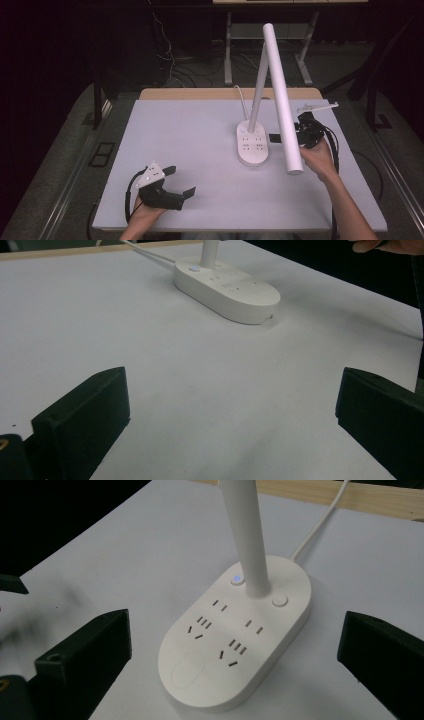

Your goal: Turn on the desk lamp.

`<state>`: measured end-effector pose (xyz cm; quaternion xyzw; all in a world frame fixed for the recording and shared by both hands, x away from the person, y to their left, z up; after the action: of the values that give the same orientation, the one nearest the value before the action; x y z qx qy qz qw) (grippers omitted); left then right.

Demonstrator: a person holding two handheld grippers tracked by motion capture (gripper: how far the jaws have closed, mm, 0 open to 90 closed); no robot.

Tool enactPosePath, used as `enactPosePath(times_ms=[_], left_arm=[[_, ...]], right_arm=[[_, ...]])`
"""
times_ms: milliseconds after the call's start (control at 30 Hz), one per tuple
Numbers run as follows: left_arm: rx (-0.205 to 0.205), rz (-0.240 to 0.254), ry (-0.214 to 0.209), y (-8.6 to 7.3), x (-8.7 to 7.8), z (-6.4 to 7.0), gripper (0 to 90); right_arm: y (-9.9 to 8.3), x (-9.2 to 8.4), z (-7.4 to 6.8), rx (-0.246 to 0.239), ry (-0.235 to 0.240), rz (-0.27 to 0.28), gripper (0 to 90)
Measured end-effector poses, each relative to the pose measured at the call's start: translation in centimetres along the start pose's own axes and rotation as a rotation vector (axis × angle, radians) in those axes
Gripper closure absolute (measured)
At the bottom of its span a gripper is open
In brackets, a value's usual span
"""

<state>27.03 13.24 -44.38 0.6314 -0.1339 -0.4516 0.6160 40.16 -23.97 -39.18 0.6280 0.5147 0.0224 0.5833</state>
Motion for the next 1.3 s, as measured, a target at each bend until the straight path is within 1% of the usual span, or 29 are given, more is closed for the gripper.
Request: enactPosePath(times_ms=[200,333,433,633,667,700,733,800,833,933,1000,1167,1267,1300], left_arm=[[-0.001,0.001,0.001,0.0,0.0,0.0,0.0],[-0.003,0.002,0.003,0.0,0.0,-0.1,0.0],[-0.005,0.003,0.002,0.0,0.0,-0.1,0.0],[-0.008,0.004,-0.001,0.0,0.0,-0.1,0.0],[-0.008,0.005,-0.002,0.0,-0.1,-0.1,0.0],[-0.009,0.004,-0.002,0.0,-0.1,-0.1,0.0],[-0.009,0.004,-0.003,0.0,0.0,-0.1,0.0],[-0.011,0.002,-0.005,0.0,0.0,0.0,0.0],[-0.008,0.002,-0.006,0.0,0.0,0.0,0.0],[-0.007,0.001,-0.008,0.0,0.0,0.0,0.0],[-0.007,0.002,-0.008,0.0,0.0,0.0,0.0],[-0.005,0.001,-0.011,0.0,0.1,0.0,0.0],[-0.002,-0.004,-0.013,-0.1,0.1,0.0,0.0],[-0.002,-0.004,-0.013,-0.1,0.1,0.0,0.0]], right_arm=[[0.5,1.0,0.4,0.016,0.007,-0.004,0.5],[0.7,1.6,0.8,0.016,0.003,-0.009,0.5],[1.0,2.5,1.2,0.029,0.006,-0.011,0.5],[1.0,4.1,1.7,0.034,0.012,-0.020,0.5],[0.9,4.3,1.8,0.039,0.011,-0.024,4.5],[0.8,4.4,1.9,0.031,0.024,-0.031,9.5],[0.7,4.5,1.9,0.028,0.024,-0.032,13.7],[0.7,4.8,2.0,0.025,0.009,-0.035,17.3],[0.7,4.9,2.1,0.022,0.007,-0.033,22.2],[0.9,4.9,2.4,0.036,0.005,-0.005,30.1],[1.0,4.9,2.6,0.034,0.006,0.006,36.6],[1.0,5.1,3.2,0.047,-0.012,0.009,46.5],[1.1,5.2,3.6,0.050,-0.014,0.017,52.0],[1.1,5.2,3.6,0.060,-0.011,0.015,54.0]])
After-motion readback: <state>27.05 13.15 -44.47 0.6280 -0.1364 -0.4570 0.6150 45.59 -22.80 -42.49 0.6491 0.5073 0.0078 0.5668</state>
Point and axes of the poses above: each handheld gripper's, and its own axes: x roughly forward along the jaws, y roughly out of its top, z roughly to its right, the point moved 5 cm from there along x, roughly forward along the jaws
